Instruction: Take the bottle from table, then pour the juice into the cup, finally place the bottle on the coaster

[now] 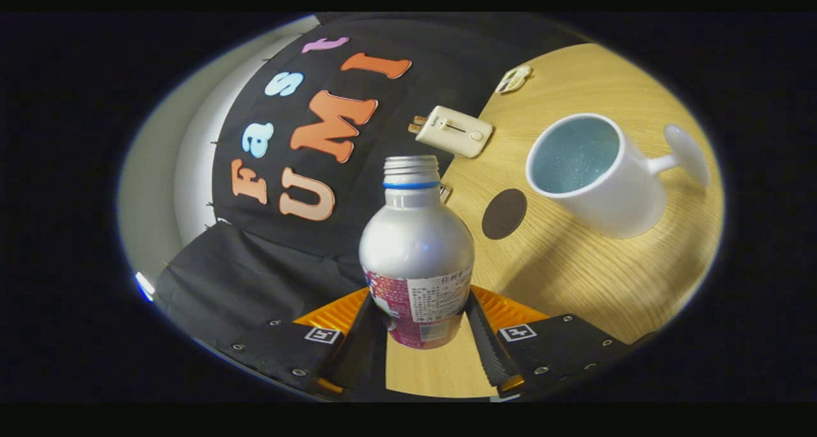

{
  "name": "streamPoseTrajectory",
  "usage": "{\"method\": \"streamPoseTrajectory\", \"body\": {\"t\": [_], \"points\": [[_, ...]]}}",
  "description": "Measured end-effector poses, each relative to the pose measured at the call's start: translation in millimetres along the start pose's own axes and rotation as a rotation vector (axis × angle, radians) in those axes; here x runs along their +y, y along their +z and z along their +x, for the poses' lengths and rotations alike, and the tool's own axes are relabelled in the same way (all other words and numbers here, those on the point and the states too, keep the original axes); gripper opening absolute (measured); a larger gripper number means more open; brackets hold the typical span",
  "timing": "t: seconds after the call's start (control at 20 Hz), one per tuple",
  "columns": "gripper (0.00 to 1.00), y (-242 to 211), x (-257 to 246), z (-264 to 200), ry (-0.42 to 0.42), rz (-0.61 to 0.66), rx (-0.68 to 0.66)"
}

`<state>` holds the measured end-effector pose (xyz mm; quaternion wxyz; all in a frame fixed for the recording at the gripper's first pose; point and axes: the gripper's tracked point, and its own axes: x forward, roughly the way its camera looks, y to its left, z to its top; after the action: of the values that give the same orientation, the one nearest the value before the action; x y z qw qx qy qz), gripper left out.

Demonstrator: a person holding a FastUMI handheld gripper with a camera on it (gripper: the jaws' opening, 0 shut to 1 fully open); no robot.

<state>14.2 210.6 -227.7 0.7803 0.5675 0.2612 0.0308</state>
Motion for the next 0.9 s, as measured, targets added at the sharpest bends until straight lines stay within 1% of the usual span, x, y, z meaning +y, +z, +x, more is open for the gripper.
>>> {"method": "streamPoseTrajectory", "body": {"t": [0.2,0.25,0.3,0.7,0.9], "points": [[0.75,8.4,0.1,0.0,0.02,0.116,-0.02],[0.72,11.3,1.1,1.3,0.026,0.136,-0.022],[0.72,10.1,2.9,0.8,0.031,0.147,-0.019],[0.72,29.7,22.3,-4.5,0.105,0.298,-0.061],[0.72,35.8,26.1,-6.6,0.117,0.389,-0.078]]}}
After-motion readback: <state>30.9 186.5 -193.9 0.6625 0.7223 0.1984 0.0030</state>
